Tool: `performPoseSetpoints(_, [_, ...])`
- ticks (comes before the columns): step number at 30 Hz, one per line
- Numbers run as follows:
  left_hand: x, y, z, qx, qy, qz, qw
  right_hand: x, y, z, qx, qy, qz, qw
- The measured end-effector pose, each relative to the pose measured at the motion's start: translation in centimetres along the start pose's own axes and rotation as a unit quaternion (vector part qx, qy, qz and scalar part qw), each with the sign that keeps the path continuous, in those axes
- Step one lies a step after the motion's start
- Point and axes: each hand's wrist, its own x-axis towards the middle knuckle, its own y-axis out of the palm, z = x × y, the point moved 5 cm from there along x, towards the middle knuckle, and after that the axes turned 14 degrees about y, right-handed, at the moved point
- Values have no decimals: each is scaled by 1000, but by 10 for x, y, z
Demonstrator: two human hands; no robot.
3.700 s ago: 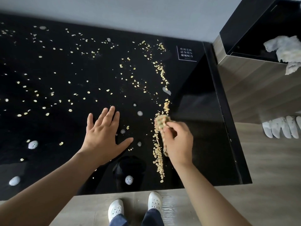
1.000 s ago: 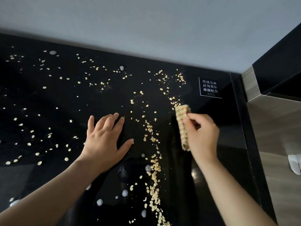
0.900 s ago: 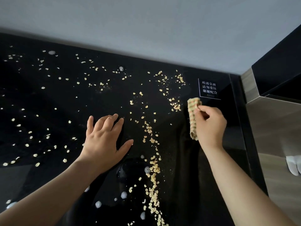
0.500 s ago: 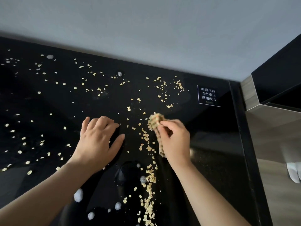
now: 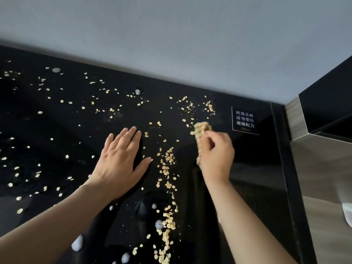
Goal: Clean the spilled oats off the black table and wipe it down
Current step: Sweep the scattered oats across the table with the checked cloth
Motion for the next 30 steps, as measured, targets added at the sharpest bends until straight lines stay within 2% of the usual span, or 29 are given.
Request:
performPoseSetpoints(3, [6, -1, 9, 21, -13, 11, 1000, -24, 12, 14, -4, -58, 85, 995])
performPoseSetpoints(6, [9, -2, 19, 43, -35, 10, 998, -25, 11, 12, 13, -71, 129, 989])
performPoseSetpoints(8, [8, 0, 22, 46, -43, 20, 998, -12, 1, 11, 38, -61, 111, 991])
performPoseSetpoints(10, [7, 3, 21, 54, -45, 30, 997, 15, -13, 12, 55, -59, 46, 996])
performPoseSetpoints(13, [9, 1, 19, 71, -45, 28, 996, 66, -26, 10, 23, -34, -23, 999])
performPoseSetpoints(16, [9, 0, 18, 72, -47, 34, 996, 85, -15, -2, -38, 5, -16, 999])
performPoseSetpoints(19, [8, 2, 17, 68, -50, 38, 996, 63, -2, -3, -23, 7, -14, 1000])
performPoseSetpoints(22, [10, 3, 18, 71, -51, 38, 995, 31, 9, 9, -16, -53, 39, 998])
performPoseSetpoints(24, [10, 2, 19, 76, -47, 33, 995, 15, 17, 16, -12, -90, 126, 988])
performPoseSetpoints(26, [12, 1, 19, 77, -45, 23, 996, 15, 18, 22, 15, -87, 190, 978])
performPoseSetpoints(27, [13, 1, 18, 77, -47, 21, 996, 25, 13, 23, 33, -79, 175, 981])
performPoseSetpoints(30, [18, 1, 19, 75, -59, 3, 995, 79, -7, 22, 42, -42, 37, 998])
